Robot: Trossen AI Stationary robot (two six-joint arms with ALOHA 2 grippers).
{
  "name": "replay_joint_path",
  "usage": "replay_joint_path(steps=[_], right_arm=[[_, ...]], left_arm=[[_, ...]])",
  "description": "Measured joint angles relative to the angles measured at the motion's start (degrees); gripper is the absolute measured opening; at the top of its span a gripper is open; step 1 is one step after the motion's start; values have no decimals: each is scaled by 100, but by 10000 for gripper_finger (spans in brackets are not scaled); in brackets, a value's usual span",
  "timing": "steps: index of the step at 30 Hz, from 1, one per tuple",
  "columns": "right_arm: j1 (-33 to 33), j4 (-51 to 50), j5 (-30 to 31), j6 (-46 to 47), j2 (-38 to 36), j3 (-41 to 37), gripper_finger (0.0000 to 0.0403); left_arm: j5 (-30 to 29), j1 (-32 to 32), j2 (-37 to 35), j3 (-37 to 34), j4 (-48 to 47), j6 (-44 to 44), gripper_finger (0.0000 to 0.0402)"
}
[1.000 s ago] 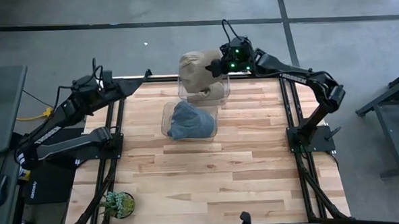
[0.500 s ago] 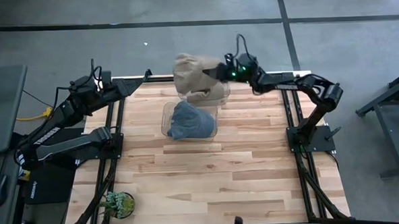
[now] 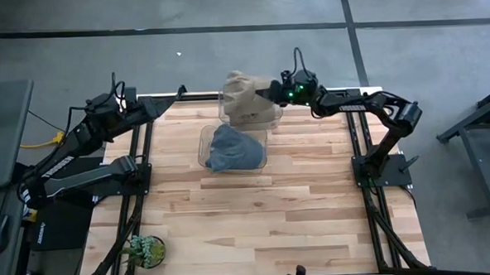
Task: Pick & Place hat
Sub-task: Put the brown cap into the top transparent bin
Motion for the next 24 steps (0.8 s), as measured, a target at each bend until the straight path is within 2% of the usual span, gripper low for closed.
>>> replay_joint_path(steps=[4, 7, 18, 24], right_arm=[[-2, -1328, 21, -374, 0, 431, 6], [0, -1833, 28, -625, -1, 678, 6], [49, -2502, 352, -723, -9, 721, 7], [52, -2423, 369, -657, -9, 721, 46]], left_arm=[[0, 0, 0, 0, -32, -39, 261], [0, 0, 0, 0, -111, -50, 261], [-3, 0, 2, 0, -105, -26, 261], [-5, 0, 2, 0, -105, -11, 261]])
